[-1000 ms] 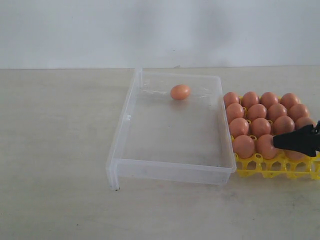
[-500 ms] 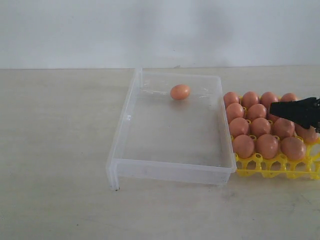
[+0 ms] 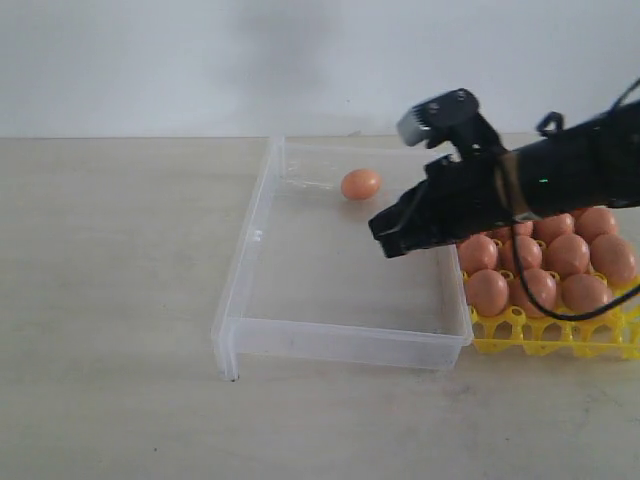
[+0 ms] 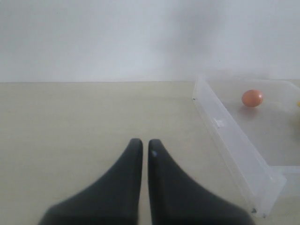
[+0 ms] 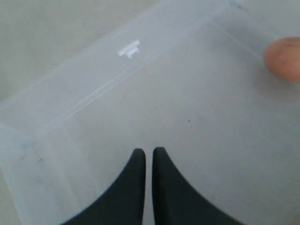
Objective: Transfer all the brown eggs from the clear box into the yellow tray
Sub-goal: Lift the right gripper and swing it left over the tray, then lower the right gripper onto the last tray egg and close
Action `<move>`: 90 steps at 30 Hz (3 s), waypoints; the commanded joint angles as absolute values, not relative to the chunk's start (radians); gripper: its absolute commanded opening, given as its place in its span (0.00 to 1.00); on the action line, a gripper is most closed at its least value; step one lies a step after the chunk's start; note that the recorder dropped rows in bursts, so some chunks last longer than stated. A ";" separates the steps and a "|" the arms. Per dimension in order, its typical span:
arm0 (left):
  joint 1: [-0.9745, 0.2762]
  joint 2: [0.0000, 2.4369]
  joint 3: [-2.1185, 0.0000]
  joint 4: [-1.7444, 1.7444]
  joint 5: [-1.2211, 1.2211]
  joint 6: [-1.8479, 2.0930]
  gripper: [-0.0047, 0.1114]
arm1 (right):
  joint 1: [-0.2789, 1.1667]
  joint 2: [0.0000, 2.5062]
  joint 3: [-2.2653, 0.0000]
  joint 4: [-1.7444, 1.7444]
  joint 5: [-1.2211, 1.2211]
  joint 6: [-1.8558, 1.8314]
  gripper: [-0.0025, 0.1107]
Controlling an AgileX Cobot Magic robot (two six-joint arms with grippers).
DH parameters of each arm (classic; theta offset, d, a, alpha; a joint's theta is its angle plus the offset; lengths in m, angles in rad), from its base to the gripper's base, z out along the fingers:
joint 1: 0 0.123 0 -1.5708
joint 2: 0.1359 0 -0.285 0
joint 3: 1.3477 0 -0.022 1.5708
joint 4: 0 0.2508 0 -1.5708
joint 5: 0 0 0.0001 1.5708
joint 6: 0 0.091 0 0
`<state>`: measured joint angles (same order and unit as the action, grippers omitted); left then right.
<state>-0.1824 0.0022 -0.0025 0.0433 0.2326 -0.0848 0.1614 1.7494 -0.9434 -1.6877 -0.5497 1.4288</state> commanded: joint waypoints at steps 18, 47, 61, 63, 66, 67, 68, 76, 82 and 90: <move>-0.179 0.000 0.000 0.041 0.232 -0.083 0.08 | 0.580 1.843 -1.129 -1.393 0.665 0.843 0.02; -0.179 0.000 0.000 0.041 0.232 -0.083 0.08 | 0.501 1.870 -1.330 0.014 0.478 -0.271 0.26; -0.179 0.000 0.000 0.041 0.232 -0.083 0.08 | 0.477 2.175 -1.671 0.122 0.696 0.232 0.42; -0.179 0.000 0.000 0.041 0.232 -0.083 0.08 | 0.477 2.188 -1.678 0.123 0.693 0.263 0.42; -0.179 0.000 0.000 0.041 0.232 -0.083 0.08 | 0.477 2.201 -1.678 0.125 0.675 0.281 0.42; -0.179 0.000 0.000 0.041 0.232 -0.083 0.08 | 0.477 2.203 -1.678 0.125 0.668 0.281 0.42; -0.179 0.000 0.000 0.041 0.232 -0.083 0.08 | 0.475 2.208 -1.678 0.125 0.658 0.282 0.42; -0.179 0.000 0.000 0.041 0.232 -0.083 0.08 | 0.469 2.236 -1.678 0.129 0.631 0.303 0.42; -0.179 0.000 0.000 0.041 0.232 -0.083 0.08 | 0.467 2.266 -1.678 0.126 0.598 0.274 0.41; -0.179 0.000 0.000 0.041 0.232 -0.083 0.08 | 0.467 2.268 -1.678 0.121 0.588 0.221 0.02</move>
